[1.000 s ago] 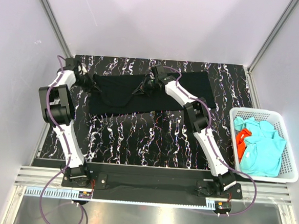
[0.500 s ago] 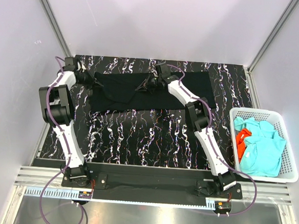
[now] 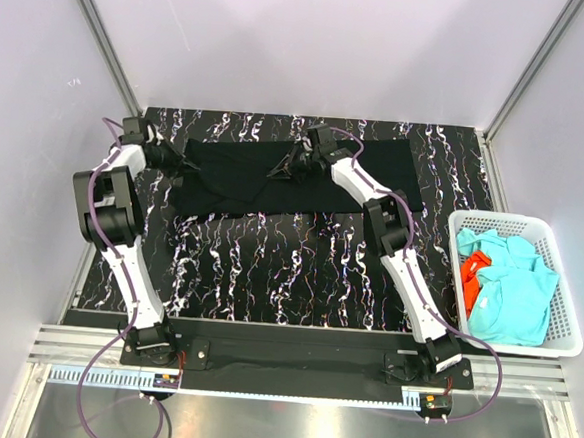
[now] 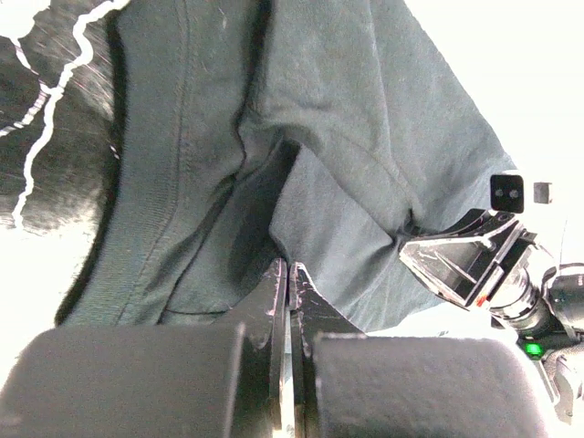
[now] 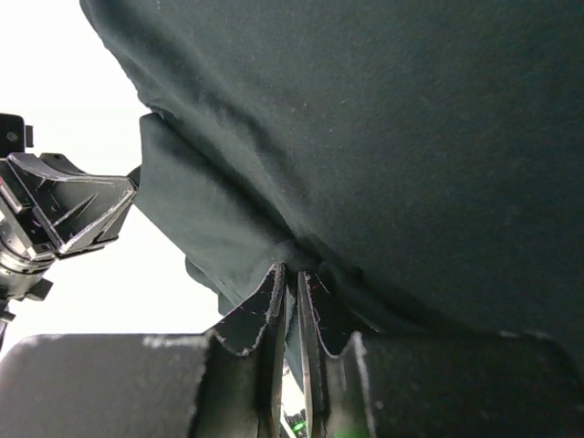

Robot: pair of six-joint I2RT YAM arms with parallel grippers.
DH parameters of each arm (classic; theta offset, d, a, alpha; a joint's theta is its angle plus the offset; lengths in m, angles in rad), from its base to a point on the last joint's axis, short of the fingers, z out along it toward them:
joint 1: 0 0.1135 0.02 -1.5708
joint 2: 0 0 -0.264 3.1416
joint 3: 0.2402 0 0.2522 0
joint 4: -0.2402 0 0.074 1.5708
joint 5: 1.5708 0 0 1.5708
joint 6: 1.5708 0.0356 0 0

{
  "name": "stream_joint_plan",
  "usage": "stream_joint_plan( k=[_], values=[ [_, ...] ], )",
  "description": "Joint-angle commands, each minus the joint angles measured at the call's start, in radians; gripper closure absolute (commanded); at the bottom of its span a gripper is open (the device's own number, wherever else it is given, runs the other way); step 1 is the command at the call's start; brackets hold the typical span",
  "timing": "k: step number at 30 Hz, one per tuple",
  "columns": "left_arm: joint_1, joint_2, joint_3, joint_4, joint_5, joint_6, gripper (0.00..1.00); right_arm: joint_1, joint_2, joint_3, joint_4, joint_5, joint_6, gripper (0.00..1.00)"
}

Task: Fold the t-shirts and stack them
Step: Fold the tshirt

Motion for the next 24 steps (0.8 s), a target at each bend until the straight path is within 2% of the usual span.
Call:
stream_joint_plan(
  k=[1, 4, 5, 6, 7, 10, 12, 16, 18, 24],
  values=[
    [0.012, -0.070, 0.006, 0.032, -0.002, 0.001, 1.00, -0.034, -0.004, 0.027, 0.036, -0.029, -0.021, 0.83],
    [0.006, -0.076, 0.058, -0.029, -0.030, 0.074, 0.95, -0.047, -0.001, 0.030, 0.038, -0.038, -0.021, 0.83],
    [-0.003, -0.081, 0.073, -0.090, -0.080, 0.102, 0.78, -0.049, 0.000, 0.030, 0.038, -0.041, -0.021, 0.83],
    [-0.006, -0.093, 0.090, -0.127, -0.111, 0.128, 0.70, -0.049, 0.002, 0.034, 0.036, -0.046, -0.018, 0.82],
    [-0.008, -0.102, 0.099, -0.153, -0.140, 0.168, 0.68, -0.049, 0.002, 0.036, 0.036, -0.057, -0.018, 0.81],
    [-0.007, -0.185, 0.041, -0.192, -0.256, 0.200, 0.50, -0.049, -0.012, 0.021, 0.033, -0.072, -0.021, 0.75],
    [-0.008, -0.251, 0.000, -0.199, -0.321, 0.211, 0.31, -0.051, -0.047, -0.016, 0.024, -0.068, -0.038, 0.66],
    [-0.003, -0.319, -0.126, -0.195, -0.338, 0.206, 0.32, -0.061, -0.098, -0.042, -0.025, -0.071, -0.069, 0.64],
    [-0.003, -0.337, -0.173, -0.186, -0.311, 0.185, 0.34, -0.069, -0.125, -0.041, -0.063, -0.069, -0.088, 0.63],
    [0.007, -0.374, -0.329, -0.112, -0.254, 0.138, 0.32, -0.112, -0.242, -0.099, -0.212, -0.026, -0.199, 0.63]
  ],
)
